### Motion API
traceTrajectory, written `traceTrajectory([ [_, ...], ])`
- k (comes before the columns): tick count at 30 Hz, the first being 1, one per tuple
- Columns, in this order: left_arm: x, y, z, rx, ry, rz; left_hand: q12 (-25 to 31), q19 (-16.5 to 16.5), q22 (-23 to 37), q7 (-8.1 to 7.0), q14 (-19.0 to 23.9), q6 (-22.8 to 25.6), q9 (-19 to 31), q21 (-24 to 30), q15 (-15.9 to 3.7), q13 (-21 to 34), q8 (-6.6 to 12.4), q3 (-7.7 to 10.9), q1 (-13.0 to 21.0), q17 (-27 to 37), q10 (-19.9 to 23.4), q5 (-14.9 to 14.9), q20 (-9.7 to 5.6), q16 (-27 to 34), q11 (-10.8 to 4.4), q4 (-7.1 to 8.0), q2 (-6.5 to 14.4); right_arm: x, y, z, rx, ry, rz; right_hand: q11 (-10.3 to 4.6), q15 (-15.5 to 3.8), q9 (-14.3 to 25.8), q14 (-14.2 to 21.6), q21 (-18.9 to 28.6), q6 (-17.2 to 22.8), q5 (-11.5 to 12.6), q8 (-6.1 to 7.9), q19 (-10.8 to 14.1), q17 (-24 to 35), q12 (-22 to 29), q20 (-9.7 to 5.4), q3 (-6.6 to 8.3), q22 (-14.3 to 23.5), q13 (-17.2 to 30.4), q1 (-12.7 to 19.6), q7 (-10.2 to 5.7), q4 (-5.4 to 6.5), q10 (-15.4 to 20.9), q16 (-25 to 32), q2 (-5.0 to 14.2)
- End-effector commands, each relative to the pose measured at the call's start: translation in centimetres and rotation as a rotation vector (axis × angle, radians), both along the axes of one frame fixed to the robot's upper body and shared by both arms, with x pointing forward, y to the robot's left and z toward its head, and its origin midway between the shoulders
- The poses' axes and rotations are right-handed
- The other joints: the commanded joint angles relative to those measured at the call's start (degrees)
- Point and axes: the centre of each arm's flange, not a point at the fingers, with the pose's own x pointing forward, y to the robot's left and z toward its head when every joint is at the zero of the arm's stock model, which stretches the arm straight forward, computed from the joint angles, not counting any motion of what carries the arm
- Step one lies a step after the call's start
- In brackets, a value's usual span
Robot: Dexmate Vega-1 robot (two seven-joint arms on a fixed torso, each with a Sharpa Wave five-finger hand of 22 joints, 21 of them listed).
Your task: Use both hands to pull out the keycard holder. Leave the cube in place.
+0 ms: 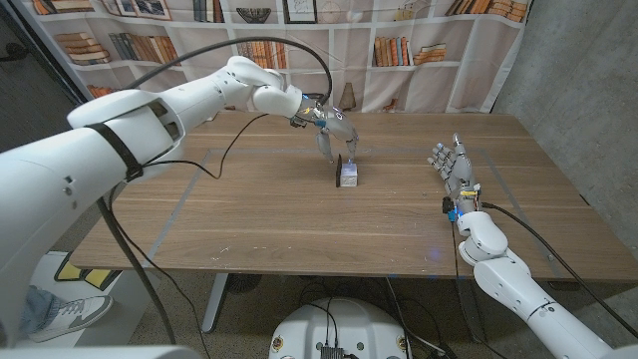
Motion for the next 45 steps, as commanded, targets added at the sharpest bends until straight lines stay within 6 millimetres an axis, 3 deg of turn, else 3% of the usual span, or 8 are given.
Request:
traceTrajectory([
  [1, 0.5, 0.0, -1.1, -0.052, -0.013, -0.035, 0.17, 0.65, 0.15, -0.04, 1.65, 2.04, 0.22, -0.19, -8.52, 0.22, 0.66, 0.44, 1.09, 0.07, 1.63, 0.13, -1.0, 0.55, -0.08, 0.17, 0.74, 0.0, 0.0, -0.3, -0.004, 0.012, 0.007, 0.0, -0.09, 0.18, 0.35, -0.22, 0.53, -0.09, -0.07, 0.73, 0.11, -0.11, 0.06, 0.02, 0.29, 0.26, 0.39, 0.11, -0.27, 0.51, -0.06, 0.39],
  [9, 0.9, 0.3, -1.8, -0.063, -0.01, -0.038, 0.45, 1.49, 0.15, -0.09, 3.34, 4.69, 0.26, -0.38, -8.56, 0.2, 1.5, 0.59, 1.78, 0.03, 4.15, -0.23, -2.18, 0.66, -0.08, 0.19, 1.11, -0.2, 0.0, -0.3, -0.008, 0.017, 0.004, 0.04, -0.13, 0.19, 0.34, -0.25, 0.52, -0.08, -0.08, 0.75, 0.1, -0.13, 0.05, 0.14, 0.29, 0.26, 0.62, 0.05, -0.33, 0.54, -0.08, 0.63],
  [28, 1.6, 0.6, -2.0, -0.101, -0.019, -0.038, 0.77, 4.12, 0.23, -0.06, 8.49, 10.26, 0.25, -0.28, -8.77, 0.29, 3.24, 1.04, 2.63, 0.13, 9.53, -0.97, -3.14, 1.18, -0.05, 0.44, 1.88, 0.0, 0.4, -0.4, -0.012, 0.033, 0.007, 0.02, -0.06, 0.19, 0.36, -0.33, 0.55, -0.1, -0.09, 0.8, 0.06, -0.19, 0.02, 0.43, 0.3, 0.26, 1.16, 0.01, -0.49, 0.55, -0.09, 1.15],
  [45, 1.9, 0.6, -2.3, -0.153, -0.011, -0.064, 0.87, 4.93, 0.26, 0.04, 12.28, 13.32, 0.22, -0.45, -8.87, 0.32, 4.23, 1.68, 3.07, 0.23, 12.78, -1.45, -3.01, 1.5, 0.15, 0.56, 2.39, 0.0, 0.5, 0.1, -0.026, 0.035, 0.009, 0.0, -0.18, 0.19, 0.37, -0.38, 0.57, -0.16, -0.09, 0.82, 0.06, -0.23, 0.02, 0.52, 0.3, 0.27, 1.41, 0.02, -0.6, 0.54, -0.1, 1.3],
])
